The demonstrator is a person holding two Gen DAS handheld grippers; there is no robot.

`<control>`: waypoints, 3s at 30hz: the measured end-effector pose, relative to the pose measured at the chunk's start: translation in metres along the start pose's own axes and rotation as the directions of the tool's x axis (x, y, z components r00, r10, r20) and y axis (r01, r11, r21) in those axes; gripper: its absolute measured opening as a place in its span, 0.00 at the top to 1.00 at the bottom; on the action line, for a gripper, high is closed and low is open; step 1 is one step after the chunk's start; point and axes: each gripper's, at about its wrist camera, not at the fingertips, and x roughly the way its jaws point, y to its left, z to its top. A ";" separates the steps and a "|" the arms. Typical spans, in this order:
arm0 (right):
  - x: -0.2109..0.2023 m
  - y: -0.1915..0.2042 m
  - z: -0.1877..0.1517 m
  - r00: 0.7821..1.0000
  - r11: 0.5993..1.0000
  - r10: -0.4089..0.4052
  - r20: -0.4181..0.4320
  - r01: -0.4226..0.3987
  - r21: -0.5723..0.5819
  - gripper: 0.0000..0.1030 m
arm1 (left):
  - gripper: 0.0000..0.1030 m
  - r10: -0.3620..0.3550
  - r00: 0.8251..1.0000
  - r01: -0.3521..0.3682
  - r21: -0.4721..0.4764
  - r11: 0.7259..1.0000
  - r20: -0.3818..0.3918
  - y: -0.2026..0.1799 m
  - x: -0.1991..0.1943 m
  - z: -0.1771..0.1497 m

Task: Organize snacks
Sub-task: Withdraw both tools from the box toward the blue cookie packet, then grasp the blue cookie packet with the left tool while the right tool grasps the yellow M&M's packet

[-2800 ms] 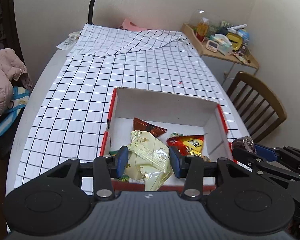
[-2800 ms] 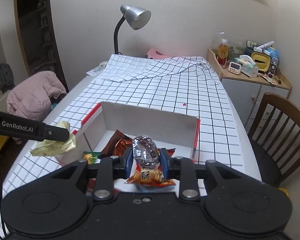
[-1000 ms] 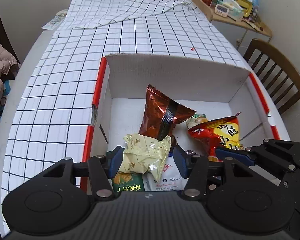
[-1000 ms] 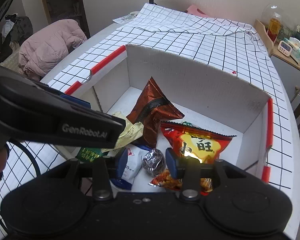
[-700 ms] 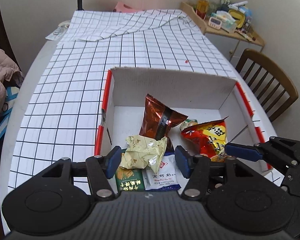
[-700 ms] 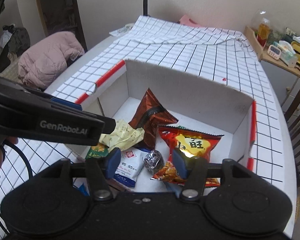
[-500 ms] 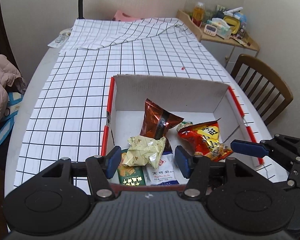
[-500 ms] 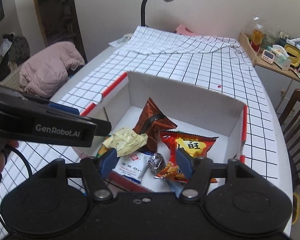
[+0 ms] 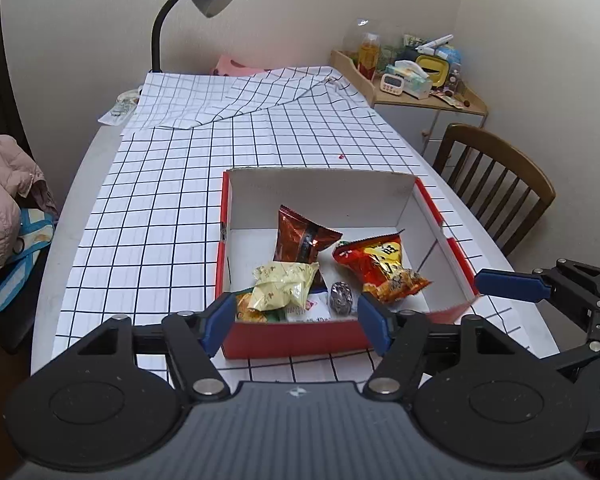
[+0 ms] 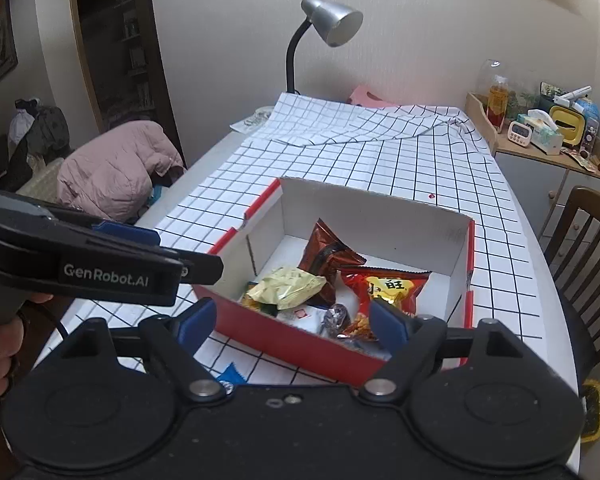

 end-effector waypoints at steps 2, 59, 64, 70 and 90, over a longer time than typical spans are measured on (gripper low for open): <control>-0.006 0.003 -0.002 1.000 1.000 0.000 0.010 0.000 0.004 0.15 | 0.33 -0.004 1.000 0.004 0.001 1.000 0.005 0.000 -0.007 -0.004; 0.038 0.057 -0.154 0.957 0.988 0.129 -0.259 -0.147 -0.048 0.38 | 0.17 0.030 0.950 0.005 0.110 0.994 -0.309 0.002 0.100 -0.110; 0.044 0.060 -0.154 0.949 0.983 0.140 -0.281 -0.166 -0.072 0.54 | 0.17 0.024 0.948 0.008 0.100 0.995 -0.316 0.002 0.111 -0.108; 0.044 0.064 -0.154 0.948 0.980 0.140 -0.287 -0.173 -0.094 0.67 | 0.34 0.016 0.946 0.011 0.080 0.997 -0.324 0.002 0.117 -0.107; 0.014 0.040 -0.145 0.968 0.991 0.121 -0.222 -0.107 0.076 0.79 | 0.64 0.011 0.956 -0.023 -0.037 0.999 -0.292 0.021 0.087 -0.111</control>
